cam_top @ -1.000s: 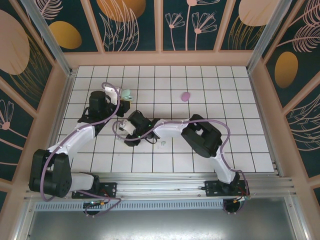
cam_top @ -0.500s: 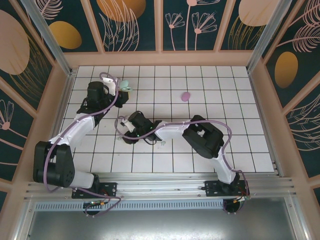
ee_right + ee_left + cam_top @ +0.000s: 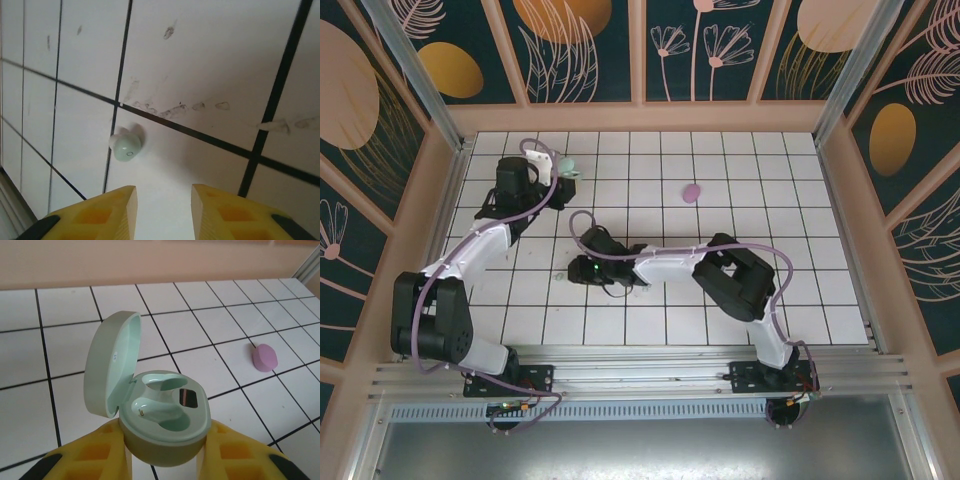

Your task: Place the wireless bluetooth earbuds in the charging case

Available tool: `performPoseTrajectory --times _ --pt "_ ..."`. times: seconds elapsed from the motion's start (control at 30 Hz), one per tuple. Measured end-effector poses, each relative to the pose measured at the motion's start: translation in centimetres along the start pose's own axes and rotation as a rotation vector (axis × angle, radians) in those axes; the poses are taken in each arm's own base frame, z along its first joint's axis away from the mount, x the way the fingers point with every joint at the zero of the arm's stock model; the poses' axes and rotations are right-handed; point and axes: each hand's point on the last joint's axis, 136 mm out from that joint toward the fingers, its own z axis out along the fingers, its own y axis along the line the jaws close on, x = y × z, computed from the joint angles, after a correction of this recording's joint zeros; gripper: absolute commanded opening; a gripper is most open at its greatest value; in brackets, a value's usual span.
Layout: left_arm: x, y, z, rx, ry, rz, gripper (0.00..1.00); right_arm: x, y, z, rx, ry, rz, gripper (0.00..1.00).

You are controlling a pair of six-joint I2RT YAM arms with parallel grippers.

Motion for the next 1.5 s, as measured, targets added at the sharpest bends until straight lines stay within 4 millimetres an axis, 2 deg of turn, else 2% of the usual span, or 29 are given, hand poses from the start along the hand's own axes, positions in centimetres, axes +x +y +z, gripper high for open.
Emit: performPoseTrajectory --times 0.13,0.23,0.6,0.8,1.03,1.13,1.33,1.5 --pt "-1.0 0.2 -0.1 -0.009 -0.019 0.008 0.17 -1.8 3.6 -0.1 -0.017 -0.015 0.088 0.32" --pt "-1.1 0.4 0.0 -0.019 -0.02 0.009 0.17 -1.5 4.6 -0.2 -0.016 -0.007 0.134 0.31" --pt "-1.4 1.1 1.3 -0.035 -0.007 0.009 0.17 0.5 2.3 2.7 0.125 0.062 0.224 0.31" --pt "-1.3 1.2 1.4 -0.036 -0.004 0.009 0.16 0.4 2.1 3.2 0.157 0.064 0.244 0.31" --pt "-1.2 1.4 1.4 -0.049 -0.002 0.017 0.16 -0.7 3.4 3.3 0.154 0.044 0.246 0.3" --pt "-1.2 1.5 1.4 -0.054 -0.001 0.022 0.16 -0.7 3.1 3.8 0.17 0.047 0.248 0.3" --pt "-1.0 1.6 1.5 -0.057 0.006 0.03 0.16 0.0 1.4 4.5 0.244 0.066 0.251 0.3" --pt "-1.3 1.9 1.4 -0.063 0.001 0.029 0.15 -0.2 1.8 4.7 0.254 0.066 0.24 0.3"
